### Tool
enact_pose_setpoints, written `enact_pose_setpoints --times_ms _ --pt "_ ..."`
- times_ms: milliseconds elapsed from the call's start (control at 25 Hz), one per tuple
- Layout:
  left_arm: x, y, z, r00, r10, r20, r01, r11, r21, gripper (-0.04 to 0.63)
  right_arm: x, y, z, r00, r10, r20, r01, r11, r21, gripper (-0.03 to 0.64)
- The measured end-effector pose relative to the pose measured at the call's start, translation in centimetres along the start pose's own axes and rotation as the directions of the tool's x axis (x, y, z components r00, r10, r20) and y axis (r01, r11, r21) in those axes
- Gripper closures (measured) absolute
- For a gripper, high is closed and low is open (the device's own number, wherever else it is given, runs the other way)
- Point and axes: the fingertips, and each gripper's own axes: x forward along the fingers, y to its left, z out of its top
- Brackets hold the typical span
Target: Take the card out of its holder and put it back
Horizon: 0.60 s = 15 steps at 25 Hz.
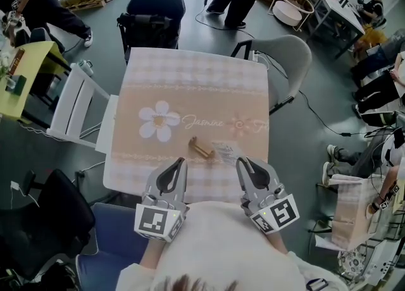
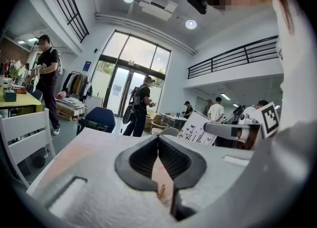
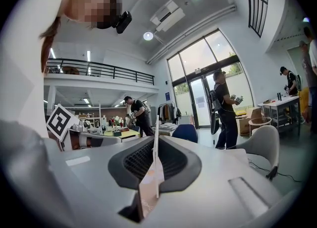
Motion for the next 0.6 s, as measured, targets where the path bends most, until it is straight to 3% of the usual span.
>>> enact_pose_setpoints --times_ms 440,600 --pt "0.1 0.09 -0.14 1.0 0.013 -0.016 -0.013 0.999 0.03 0.591 0.32 -0.01 -0.22 1.0 0.008 -0.006 -0.008 1.0 0.004 0.603" --pt "0.07 0.11 -0.12 1.0 0.01 0.004 -0.01 1.0 -0.003 0.591 0.25 -0.12 -0.23 1.0 0.011 -0.006 -0.011 1.0 0.004 0.603"
